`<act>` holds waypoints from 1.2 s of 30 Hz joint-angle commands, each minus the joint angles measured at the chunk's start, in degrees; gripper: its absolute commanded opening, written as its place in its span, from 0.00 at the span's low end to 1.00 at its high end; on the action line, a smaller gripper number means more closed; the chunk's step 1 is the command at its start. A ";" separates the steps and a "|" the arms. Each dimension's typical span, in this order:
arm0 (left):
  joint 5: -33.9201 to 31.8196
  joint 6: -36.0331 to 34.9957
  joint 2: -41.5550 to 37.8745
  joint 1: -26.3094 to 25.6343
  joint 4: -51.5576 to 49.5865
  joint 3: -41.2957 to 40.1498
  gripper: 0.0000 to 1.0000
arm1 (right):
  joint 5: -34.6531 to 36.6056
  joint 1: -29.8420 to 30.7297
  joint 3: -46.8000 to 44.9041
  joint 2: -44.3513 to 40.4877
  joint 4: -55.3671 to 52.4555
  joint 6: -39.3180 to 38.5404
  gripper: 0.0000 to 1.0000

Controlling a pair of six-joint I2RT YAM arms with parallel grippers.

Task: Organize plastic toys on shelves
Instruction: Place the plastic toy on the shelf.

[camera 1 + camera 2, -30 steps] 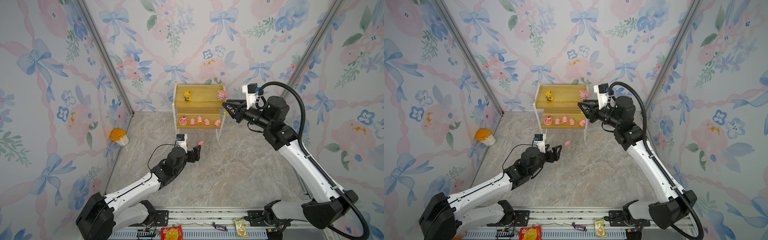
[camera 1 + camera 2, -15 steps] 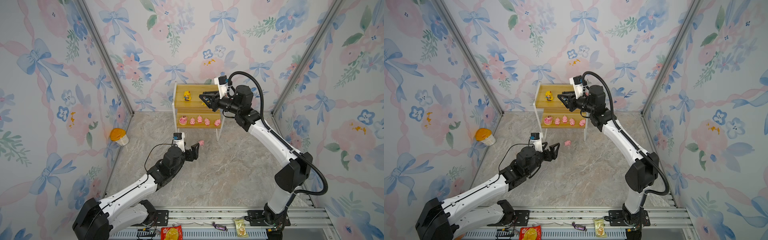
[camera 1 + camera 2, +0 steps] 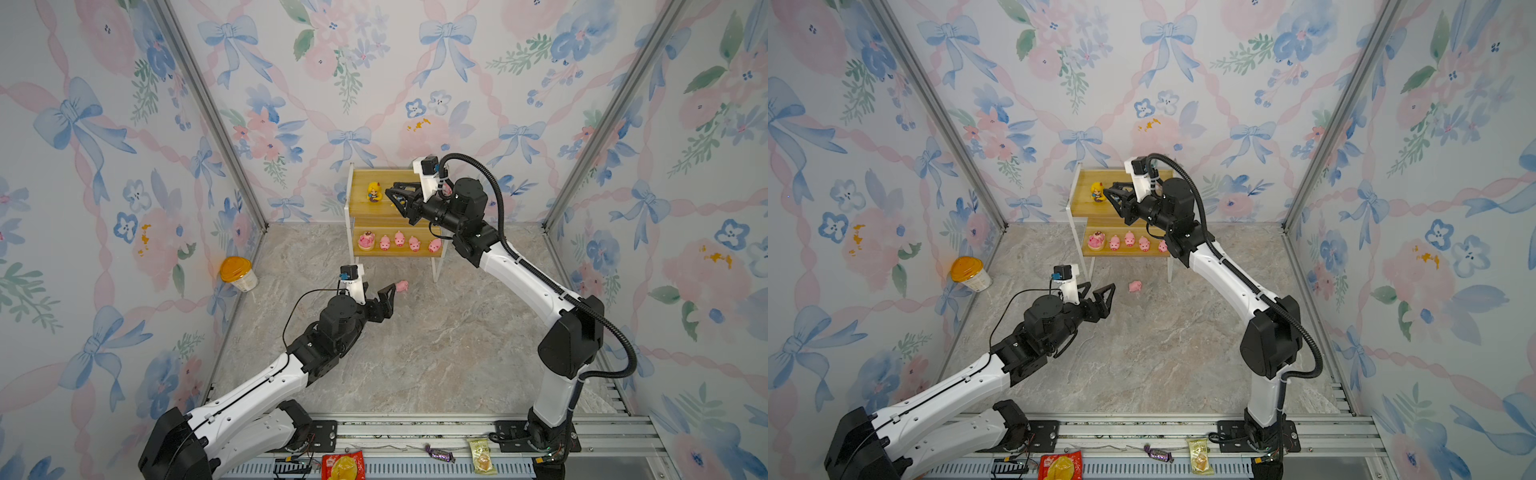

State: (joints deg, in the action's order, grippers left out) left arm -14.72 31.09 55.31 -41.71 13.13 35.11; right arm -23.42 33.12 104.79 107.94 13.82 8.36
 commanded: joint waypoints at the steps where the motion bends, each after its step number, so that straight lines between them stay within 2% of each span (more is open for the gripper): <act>1: -0.73 -0.68 -1.04 0.49 -0.82 -1.36 0.85 | 1.82 0.45 2.24 1.77 3.17 -1.04 0.29; 18: -1.09 -0.55 -3.80 0.93 -1.81 -2.50 0.85 | 0.45 -0.38 8.08 8.20 2.53 -0.29 0.33; 36: -0.49 -0.43 -3.96 1.02 -2.09 -1.67 0.85 | -0.84 -1.70 9.58 9.57 1.04 0.24 0.42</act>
State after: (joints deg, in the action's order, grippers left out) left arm -15.11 31.11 52.01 -41.19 12.05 33.10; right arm -23.57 31.83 111.92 116.40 14.02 8.49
